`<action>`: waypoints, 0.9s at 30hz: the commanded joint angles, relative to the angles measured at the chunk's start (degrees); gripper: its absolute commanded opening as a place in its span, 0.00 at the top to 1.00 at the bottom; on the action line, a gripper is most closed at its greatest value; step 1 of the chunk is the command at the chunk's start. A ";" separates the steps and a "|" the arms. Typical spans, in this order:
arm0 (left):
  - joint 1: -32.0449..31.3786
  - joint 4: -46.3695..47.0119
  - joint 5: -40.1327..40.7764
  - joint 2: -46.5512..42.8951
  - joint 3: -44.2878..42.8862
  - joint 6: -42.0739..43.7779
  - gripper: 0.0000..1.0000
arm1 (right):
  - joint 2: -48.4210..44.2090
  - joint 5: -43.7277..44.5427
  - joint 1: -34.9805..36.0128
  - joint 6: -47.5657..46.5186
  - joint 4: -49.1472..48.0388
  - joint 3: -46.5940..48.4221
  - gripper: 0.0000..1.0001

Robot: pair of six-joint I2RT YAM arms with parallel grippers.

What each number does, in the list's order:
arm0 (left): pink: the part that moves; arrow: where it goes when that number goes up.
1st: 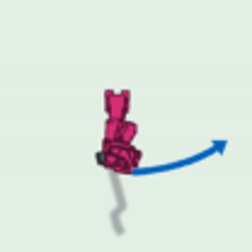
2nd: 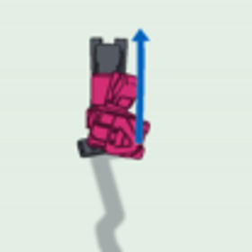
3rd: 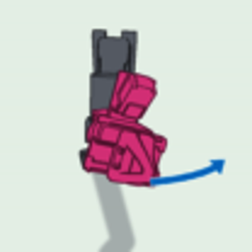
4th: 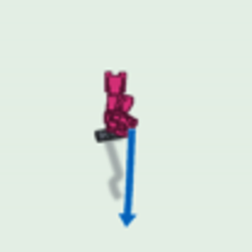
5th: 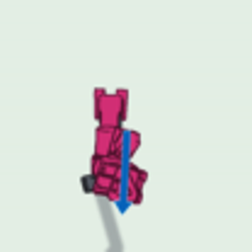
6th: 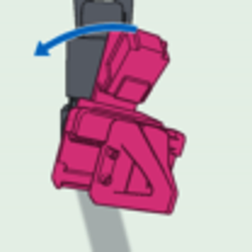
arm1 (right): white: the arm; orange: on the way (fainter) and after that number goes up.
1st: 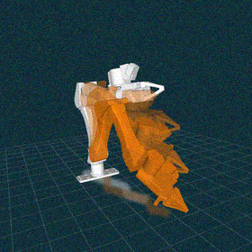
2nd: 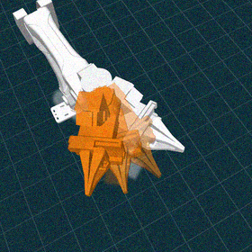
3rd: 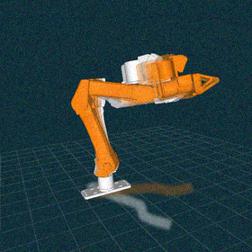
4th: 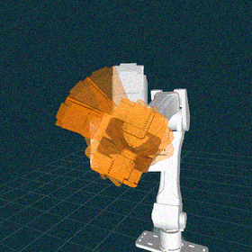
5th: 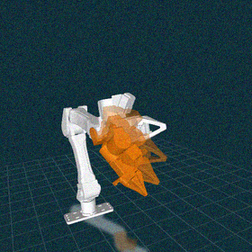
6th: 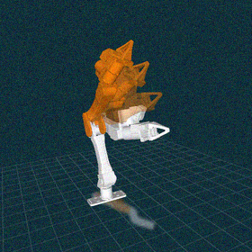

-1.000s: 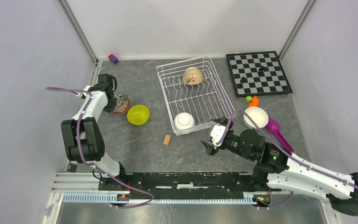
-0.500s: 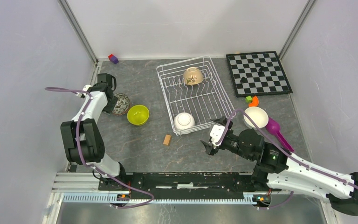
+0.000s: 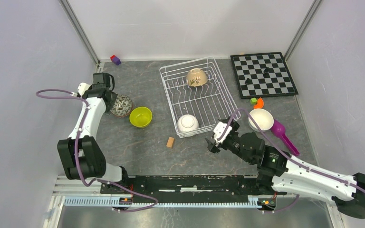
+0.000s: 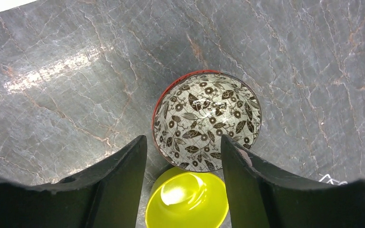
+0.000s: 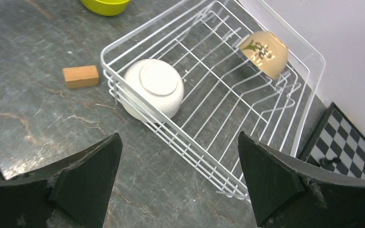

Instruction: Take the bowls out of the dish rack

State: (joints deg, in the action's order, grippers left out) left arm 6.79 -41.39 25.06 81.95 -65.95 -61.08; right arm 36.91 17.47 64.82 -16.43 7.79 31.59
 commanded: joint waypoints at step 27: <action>-23.68 10.30 -9.31 -8.07 -7.49 26.83 0.07 | 26.46 13.37 -6.04 27.35 -1.46 14.17 0.02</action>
State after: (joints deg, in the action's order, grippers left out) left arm -13.23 -35.42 20.32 75.75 -70.89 -44.99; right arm 62.98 32.18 62.22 6.98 7.79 42.15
